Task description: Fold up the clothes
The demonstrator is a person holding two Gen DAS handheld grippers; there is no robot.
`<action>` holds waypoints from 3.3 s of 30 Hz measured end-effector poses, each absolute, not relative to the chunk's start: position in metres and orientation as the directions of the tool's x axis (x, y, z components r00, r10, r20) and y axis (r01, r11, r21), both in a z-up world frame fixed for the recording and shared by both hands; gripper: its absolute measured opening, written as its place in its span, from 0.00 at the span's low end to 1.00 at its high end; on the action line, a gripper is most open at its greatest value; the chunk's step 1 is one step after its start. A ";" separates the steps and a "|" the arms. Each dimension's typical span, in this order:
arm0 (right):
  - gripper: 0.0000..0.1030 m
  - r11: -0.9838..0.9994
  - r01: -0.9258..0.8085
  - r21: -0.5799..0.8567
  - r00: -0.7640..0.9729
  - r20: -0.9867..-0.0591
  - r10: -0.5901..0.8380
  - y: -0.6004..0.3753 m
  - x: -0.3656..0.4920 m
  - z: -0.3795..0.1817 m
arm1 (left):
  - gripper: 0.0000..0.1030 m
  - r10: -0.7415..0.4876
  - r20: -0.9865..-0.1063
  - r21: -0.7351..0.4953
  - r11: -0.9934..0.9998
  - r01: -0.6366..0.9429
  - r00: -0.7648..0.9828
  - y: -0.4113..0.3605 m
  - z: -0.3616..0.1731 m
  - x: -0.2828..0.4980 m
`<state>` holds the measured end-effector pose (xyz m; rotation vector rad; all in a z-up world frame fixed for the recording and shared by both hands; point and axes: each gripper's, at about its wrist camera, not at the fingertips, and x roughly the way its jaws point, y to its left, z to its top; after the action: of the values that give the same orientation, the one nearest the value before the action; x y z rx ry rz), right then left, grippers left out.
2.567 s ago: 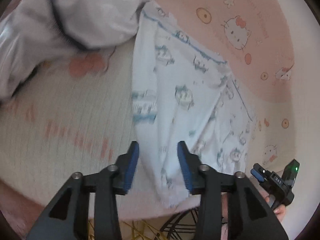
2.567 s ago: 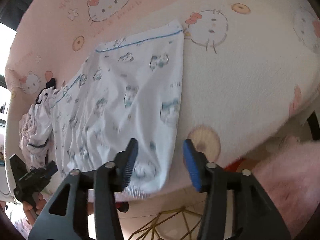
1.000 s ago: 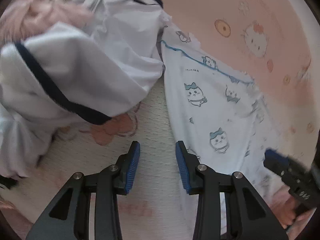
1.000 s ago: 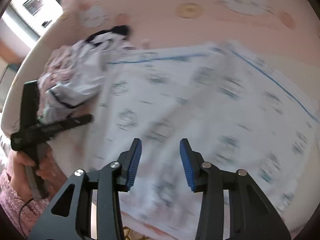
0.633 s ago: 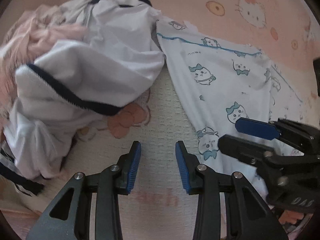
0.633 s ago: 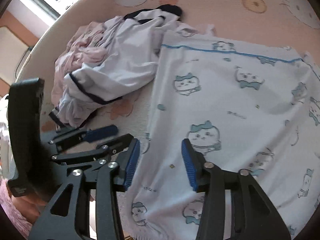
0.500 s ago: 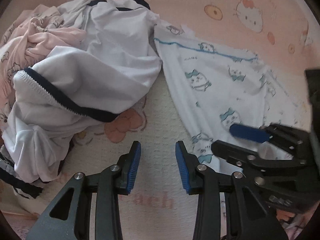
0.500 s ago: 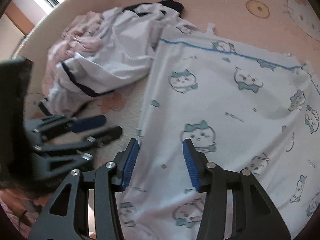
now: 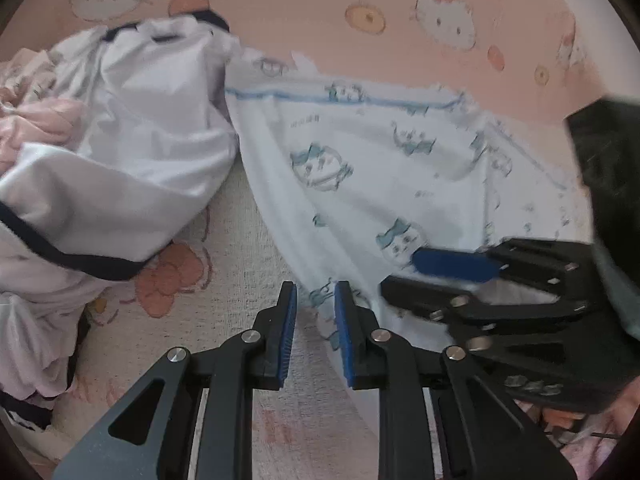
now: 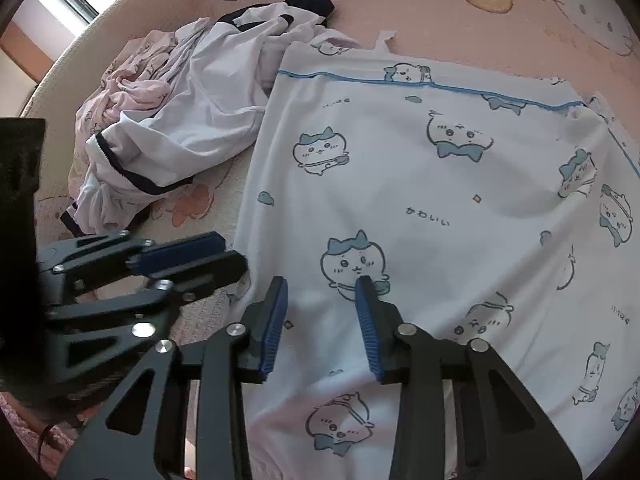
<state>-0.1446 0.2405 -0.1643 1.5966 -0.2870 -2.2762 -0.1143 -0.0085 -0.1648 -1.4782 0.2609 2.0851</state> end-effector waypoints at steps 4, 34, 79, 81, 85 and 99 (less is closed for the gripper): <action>0.36 -0.929 0.115 0.351 -0.318 -0.873 -0.369 0.247 -0.144 -0.159 | 0.21 0.338 -0.912 -0.153 -0.803 -0.576 -0.230 -0.002 -0.166 -0.108; 0.48 -0.965 -0.225 0.136 -0.358 -0.932 -0.048 0.395 -0.099 -0.163 | 0.25 0.390 -0.899 -0.303 -0.882 -0.361 -0.199 0.003 -0.173 -0.182; 0.52 -0.947 -0.316 -0.052 -0.255 -0.957 0.137 0.396 0.068 -0.150 | 0.48 0.281 -0.945 -0.076 -0.688 -0.722 -0.168 0.063 -0.148 -0.033; 0.53 -0.936 -0.352 -0.025 -0.248 -0.961 0.120 0.407 0.079 -0.149 | 0.48 0.283 -0.945 -0.087 -0.700 -0.708 -0.164 0.054 -0.148 -0.030; 0.53 -0.905 -0.423 0.043 -0.284 -0.955 0.087 0.424 0.103 -0.140 | 0.48 0.376 -0.914 -0.210 -0.758 -0.617 -0.151 0.022 -0.137 -0.038; 0.62 -0.705 -0.606 0.367 -0.360 -0.918 -0.169 0.443 0.177 -0.141 | 0.49 0.463 -0.875 -0.326 -0.783 -0.529 -0.145 0.005 -0.133 -0.039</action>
<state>0.1766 0.4433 -0.1407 1.8987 -1.2321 -2.5862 -0.0389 0.0049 -0.1329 -1.4807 0.0774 1.9793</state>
